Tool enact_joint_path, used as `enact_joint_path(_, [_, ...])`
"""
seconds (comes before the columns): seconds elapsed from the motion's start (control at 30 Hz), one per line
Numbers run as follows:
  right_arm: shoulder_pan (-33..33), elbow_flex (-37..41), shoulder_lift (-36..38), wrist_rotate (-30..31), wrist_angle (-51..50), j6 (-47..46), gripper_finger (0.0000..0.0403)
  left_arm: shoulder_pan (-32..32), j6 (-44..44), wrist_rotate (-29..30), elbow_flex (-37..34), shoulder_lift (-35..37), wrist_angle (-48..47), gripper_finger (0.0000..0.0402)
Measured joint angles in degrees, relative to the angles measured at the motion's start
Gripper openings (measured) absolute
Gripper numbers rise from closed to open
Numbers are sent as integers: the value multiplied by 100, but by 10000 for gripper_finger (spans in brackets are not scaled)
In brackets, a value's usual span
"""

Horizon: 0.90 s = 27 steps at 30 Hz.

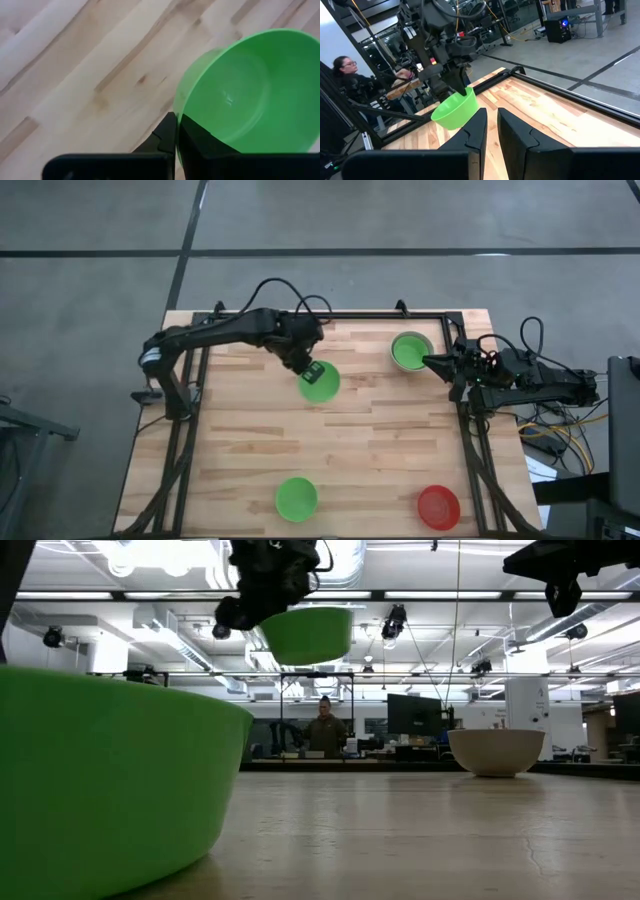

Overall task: Nest bowls inside each other
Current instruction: Stack the top green bowl on top of the green bowl

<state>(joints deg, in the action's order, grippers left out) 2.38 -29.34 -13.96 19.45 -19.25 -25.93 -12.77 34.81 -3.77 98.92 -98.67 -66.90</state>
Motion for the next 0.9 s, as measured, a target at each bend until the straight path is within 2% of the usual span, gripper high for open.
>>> enact_joint_path(0.37, [1, 0, 0, 1, -2, 0, 43, -3, 669, -4, 700, -562, 95, 8])
enact_joint_path(0.9, [1, 0, 0, 1, -2, 0, 43, -152, 1469, -134, 701, -664, 396, 9])
